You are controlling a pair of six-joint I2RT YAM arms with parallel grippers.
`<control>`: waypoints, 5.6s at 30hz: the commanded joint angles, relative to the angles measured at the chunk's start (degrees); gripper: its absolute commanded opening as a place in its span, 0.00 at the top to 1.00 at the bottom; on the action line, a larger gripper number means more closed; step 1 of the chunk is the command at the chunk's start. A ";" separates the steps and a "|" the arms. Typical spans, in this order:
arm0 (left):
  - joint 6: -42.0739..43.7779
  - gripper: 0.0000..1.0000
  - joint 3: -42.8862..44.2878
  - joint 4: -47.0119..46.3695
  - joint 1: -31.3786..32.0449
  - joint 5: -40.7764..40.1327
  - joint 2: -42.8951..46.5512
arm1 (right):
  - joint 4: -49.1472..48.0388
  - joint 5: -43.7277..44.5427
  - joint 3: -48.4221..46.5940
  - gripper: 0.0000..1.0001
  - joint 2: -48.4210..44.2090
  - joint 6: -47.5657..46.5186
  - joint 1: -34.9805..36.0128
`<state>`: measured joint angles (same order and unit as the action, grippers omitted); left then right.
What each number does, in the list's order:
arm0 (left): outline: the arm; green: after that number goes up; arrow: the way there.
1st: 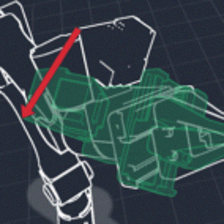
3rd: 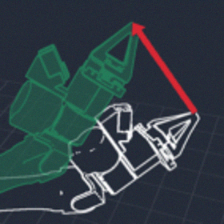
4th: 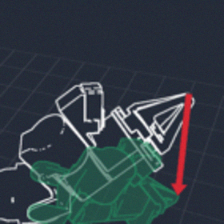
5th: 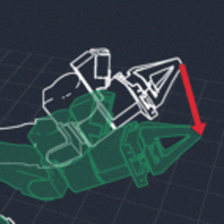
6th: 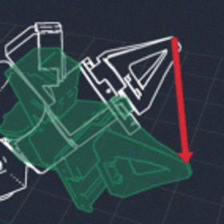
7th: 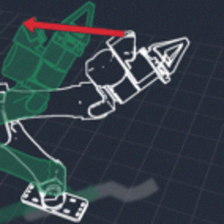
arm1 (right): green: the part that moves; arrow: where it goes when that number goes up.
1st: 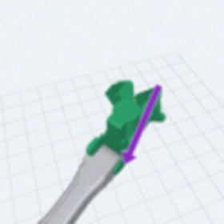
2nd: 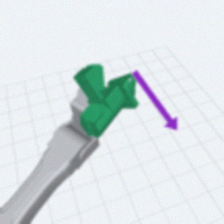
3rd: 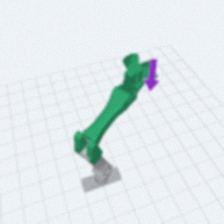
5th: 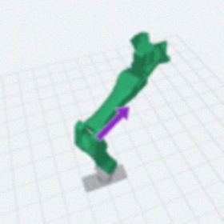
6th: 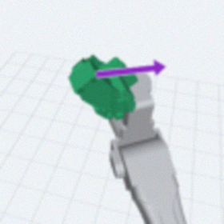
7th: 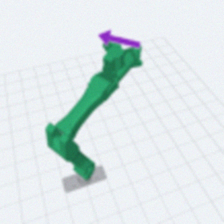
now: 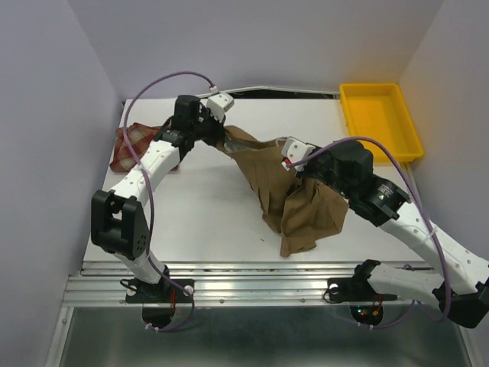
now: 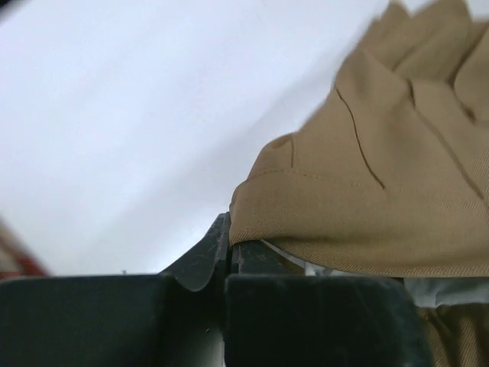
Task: Fold and stack the skirts
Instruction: Flatten the skirt out
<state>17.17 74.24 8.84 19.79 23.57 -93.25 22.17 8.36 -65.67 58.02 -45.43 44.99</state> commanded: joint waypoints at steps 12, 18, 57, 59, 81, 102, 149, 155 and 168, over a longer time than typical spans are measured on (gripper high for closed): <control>8.06 1.00 19.81 6.00 -5.99 -25.86 12.39 | -14.79 -10.99 -11.86 0.99 5.27 0.42 -16.60; 2.18 1.00 19.63 14.87 -6.08 -25.60 17.13 | -8.12 -18.55 -9.83 0.99 1.40 2.54 -16.60; -14.71 0.02 46.06 28.28 -6.17 -19.00 -15.74 | 0.04 -1.60 -19.65 0.15 36.23 35.66 -29.67; -14.53 0.02 61.11 35.68 -6.43 -21.19 -22.21 | 2.43 -1.24 -25.53 0.00 40.23 36.90 -31.62; -3.46 0.24 3.46 18.49 -11.35 0.77 1.23 | 7.09 -32.18 -26.88 0.34 53.33 21.00 -31.81; -3.10 0.44 3.34 18.14 1.11 -2.49 -20.09 | 26.48 -31.02 0.35 0.65 48.78 4.49 -31.28; 3.04 0.31 15.73 24.46 0.69 -11.08 -30.39 | 12.45 -13.63 -9.40 0.55 46.58 1.40 -32.69; 7.70 0.31 38.07 28.51 -0.98 -14.87 -38.93 | 21.50 -24.69 -5.62 0.62 45.08 4.99 -32.69; 6.39 0.14 18.34 18.07 6.47 -16.18 -8.29 | 11.15 -23.95 -6.67 0.39 26.19 27.42 -31.63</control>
<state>25.17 100.73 31.51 20.12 9.43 -118.02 42.02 -23.53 -71.22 88.79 -25.02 13.26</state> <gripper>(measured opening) 0.845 0.570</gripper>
